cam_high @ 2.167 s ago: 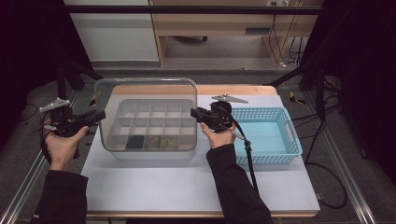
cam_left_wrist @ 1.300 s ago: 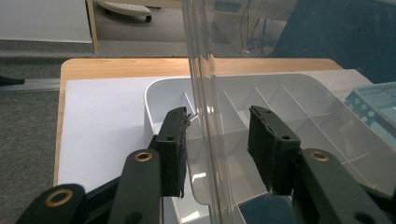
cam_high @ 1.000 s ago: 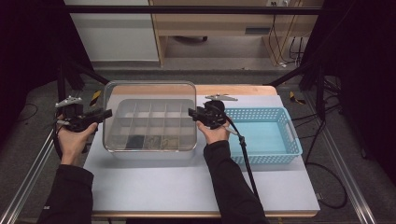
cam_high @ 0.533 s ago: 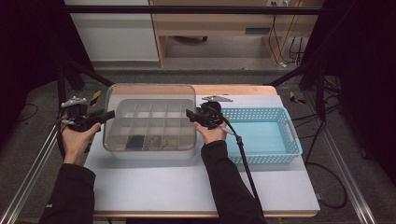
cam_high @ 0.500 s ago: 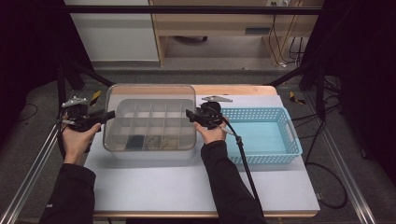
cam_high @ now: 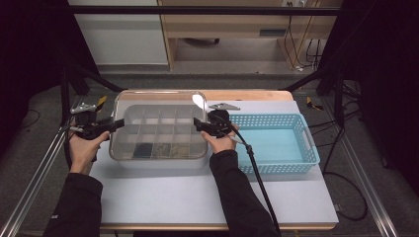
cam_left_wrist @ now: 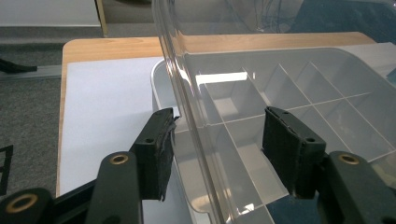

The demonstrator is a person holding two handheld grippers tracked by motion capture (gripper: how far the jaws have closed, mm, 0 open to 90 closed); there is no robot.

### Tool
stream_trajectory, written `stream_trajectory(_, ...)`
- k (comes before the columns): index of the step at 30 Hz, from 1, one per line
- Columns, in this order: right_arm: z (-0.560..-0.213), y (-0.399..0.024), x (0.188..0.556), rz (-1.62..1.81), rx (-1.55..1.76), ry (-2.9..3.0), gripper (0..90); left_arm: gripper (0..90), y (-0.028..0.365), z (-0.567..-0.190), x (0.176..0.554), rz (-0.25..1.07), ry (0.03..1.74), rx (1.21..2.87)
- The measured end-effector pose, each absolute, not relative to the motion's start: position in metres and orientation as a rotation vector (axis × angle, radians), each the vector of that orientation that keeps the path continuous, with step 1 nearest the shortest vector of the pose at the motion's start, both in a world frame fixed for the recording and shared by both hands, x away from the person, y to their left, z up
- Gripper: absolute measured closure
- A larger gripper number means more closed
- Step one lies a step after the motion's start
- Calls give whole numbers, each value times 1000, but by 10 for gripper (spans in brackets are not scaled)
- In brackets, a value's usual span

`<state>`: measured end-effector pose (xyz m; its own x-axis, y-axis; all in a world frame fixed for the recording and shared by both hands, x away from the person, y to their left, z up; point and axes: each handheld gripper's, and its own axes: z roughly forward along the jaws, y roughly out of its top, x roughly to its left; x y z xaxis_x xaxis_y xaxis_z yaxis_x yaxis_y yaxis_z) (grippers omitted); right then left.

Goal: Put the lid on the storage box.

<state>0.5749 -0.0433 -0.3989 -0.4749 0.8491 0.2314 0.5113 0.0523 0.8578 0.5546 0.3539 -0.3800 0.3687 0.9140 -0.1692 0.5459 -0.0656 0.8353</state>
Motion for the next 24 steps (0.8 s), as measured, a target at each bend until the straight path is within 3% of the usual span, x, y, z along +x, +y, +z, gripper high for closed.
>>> stream_trajectory(24, -413, -37, 583, 1340, 1423, 2009, 360, 321, 346, -393, 567, 500, 1328, 1798)
